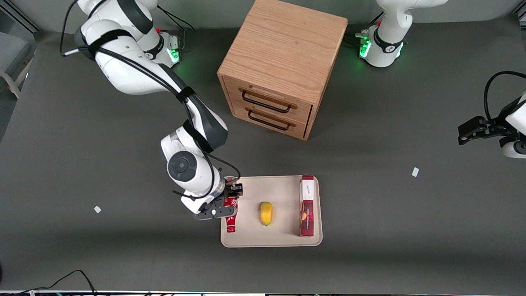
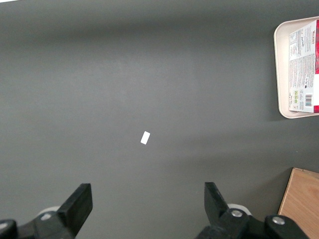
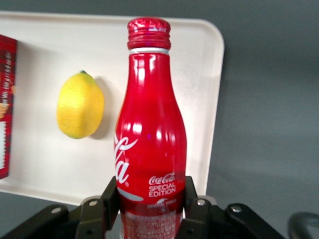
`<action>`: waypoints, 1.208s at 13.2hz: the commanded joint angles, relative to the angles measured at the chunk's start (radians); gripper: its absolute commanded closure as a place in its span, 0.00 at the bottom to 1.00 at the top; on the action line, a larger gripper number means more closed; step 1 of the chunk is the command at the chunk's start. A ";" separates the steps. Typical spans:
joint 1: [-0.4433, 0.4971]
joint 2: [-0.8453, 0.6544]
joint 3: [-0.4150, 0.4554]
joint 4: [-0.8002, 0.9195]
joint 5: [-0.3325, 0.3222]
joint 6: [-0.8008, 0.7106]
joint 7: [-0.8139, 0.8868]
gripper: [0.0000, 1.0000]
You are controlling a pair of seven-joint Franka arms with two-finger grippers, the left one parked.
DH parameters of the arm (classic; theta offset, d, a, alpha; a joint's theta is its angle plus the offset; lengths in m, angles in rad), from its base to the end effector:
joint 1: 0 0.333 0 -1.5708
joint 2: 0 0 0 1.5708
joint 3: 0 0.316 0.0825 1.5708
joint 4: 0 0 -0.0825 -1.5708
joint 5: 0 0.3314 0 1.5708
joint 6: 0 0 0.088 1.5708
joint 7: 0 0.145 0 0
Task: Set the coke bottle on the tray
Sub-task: 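Carry the held bottle over the cream tray beside the yellow lemon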
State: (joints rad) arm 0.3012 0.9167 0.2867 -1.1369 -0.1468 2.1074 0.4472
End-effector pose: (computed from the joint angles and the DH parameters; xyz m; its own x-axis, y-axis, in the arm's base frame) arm 0.6456 0.3421 0.2539 0.9953 0.0908 0.0349 0.0944 -0.9881 -0.1215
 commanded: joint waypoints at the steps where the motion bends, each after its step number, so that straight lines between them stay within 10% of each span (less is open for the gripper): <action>1: 0.018 0.050 -0.009 0.048 -0.019 0.028 -0.016 0.86; 8: 0.015 0.129 -0.014 0.042 -0.016 0.138 0.004 0.76; 10: 0.012 0.134 -0.017 0.042 -0.017 0.146 0.012 0.63; 14: 0.000 0.134 -0.017 0.026 -0.042 0.178 0.013 0.00; 16: -0.002 0.134 -0.017 0.020 -0.057 0.197 0.013 0.00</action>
State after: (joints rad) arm 0.2974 1.0377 0.2678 -1.1339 -0.1717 2.2844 0.4486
